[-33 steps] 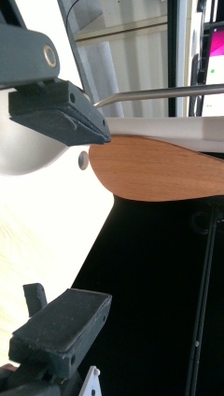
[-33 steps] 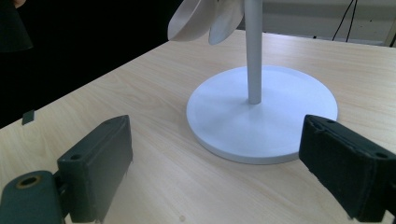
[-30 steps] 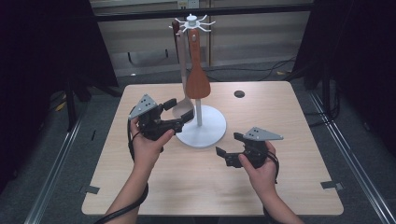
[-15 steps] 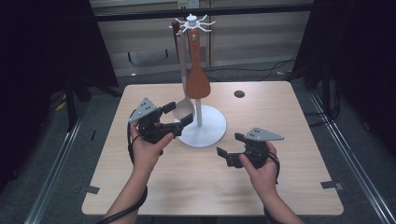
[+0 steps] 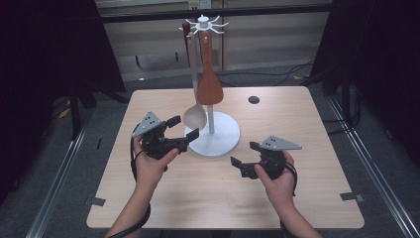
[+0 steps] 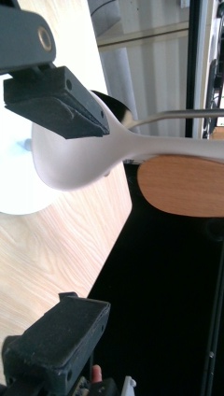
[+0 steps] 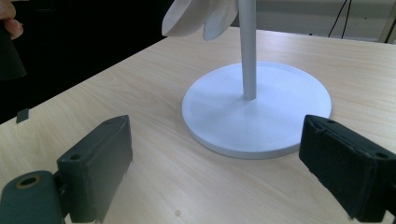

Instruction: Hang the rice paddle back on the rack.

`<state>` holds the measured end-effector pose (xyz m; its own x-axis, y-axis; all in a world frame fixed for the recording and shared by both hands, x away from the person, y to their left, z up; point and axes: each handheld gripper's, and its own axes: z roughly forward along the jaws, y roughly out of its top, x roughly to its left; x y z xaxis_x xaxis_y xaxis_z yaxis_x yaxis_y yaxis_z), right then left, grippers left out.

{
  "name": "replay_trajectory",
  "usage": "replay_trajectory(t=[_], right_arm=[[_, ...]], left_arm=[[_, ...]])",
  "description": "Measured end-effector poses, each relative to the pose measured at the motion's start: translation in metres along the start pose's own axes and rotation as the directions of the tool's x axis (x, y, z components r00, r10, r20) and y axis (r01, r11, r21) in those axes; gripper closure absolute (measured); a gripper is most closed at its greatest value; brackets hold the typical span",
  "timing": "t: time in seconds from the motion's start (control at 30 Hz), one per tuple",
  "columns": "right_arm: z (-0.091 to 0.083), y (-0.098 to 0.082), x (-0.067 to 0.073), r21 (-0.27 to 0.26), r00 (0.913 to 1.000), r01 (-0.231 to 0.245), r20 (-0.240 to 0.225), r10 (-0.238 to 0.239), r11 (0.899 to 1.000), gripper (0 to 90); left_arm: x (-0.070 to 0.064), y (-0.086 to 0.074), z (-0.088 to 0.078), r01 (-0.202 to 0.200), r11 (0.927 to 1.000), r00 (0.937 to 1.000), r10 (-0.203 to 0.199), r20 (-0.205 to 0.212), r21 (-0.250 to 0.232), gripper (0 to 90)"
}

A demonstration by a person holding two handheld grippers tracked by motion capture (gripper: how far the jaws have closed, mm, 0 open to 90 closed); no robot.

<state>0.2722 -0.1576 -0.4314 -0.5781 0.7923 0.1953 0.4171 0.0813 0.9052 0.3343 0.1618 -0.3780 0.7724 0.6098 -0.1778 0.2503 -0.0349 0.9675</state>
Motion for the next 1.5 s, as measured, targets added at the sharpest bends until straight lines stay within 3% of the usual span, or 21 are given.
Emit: replay_trajectory(t=[0.27, 0.33, 0.4, 0.53, 0.57, 0.83, 0.87, 0.9, 1.13, 1.5], right_arm=[[0.000, 0.000, -0.001, -0.001, 1.0000, 0.003, 0.003, -0.003, 1.000, 9.6], [0.000, 0.000, -0.001, 0.000, 1.0000, 0.000, 0.000, 0.000, 1.000, 9.6], [0.000, 0.000, 0.000, 0.000, 1.0000, 0.000, 0.002, 0.000, 1.000, 9.6], [0.000, 0.000, 0.000, 0.002, 1.0000, 0.000, 0.000, 0.000, 1.000, 9.7], [0.000, -0.001, -0.001, 0.002, 1.0000, 0.002, 0.000, -0.002, 1.000, 9.6], [-0.001, -0.001, -0.002, -0.001, 1.0000, 0.000, 0.003, 0.000, 1.000, 9.6], [-0.001, -0.001, -0.002, 0.000, 1.0000, 0.000, 0.006, 0.000, 1.000, 9.6], [-0.001, -0.001, -0.002, 0.000, 1.0000, 0.000, 0.004, 0.000, 1.000, 9.6], [-0.001, -0.001, -0.002, 0.002, 1.0000, 0.001, 0.007, -0.001, 1.000, 9.6], [-0.001, -0.003, -0.004, 0.007, 1.0000, 0.003, 0.009, -0.003, 1.000, 9.6]], left_arm=[[0.002, -0.010, -0.006, -0.002, 0.9997, 0.9998, 0.002, -0.019, 0.023, 11.0], [0.003, -0.012, -0.006, 0.001, 0.9998, 1.0000, -0.001, -0.007, 0.020, 10.8], [0.003, -0.013, -0.008, -0.017, 0.9989, 0.9996, 0.018, -0.021, 0.044, 10.6], [0.003, -0.017, -0.009, -0.004, 0.9995, 1.0000, 0.004, -0.008, 0.031, 10.3], [0.003, -0.018, -0.010, -0.017, 0.9988, 0.9997, 0.018, -0.014, 0.047, 10.3], [0.006, -0.028, -0.013, -0.017, 0.9981, 0.9998, 0.018, -0.008, 0.059, 9.2], [0.006, -0.028, -0.015, -0.030, 0.9963, 0.9993, 0.032, -0.021, 0.080, 8.8], [0.005, -0.030, -0.015, -0.018, 0.9976, 0.9997, 0.019, -0.016, 0.067, 8.7], [0.008, -0.039, -0.020, -0.027, 0.9949, 0.9990, 0.030, -0.032, 0.097, 7.9], [0.015, -0.052, -0.025, -0.018, 0.9948, 0.9987, 0.023, -0.045, 0.100, 7.3]])
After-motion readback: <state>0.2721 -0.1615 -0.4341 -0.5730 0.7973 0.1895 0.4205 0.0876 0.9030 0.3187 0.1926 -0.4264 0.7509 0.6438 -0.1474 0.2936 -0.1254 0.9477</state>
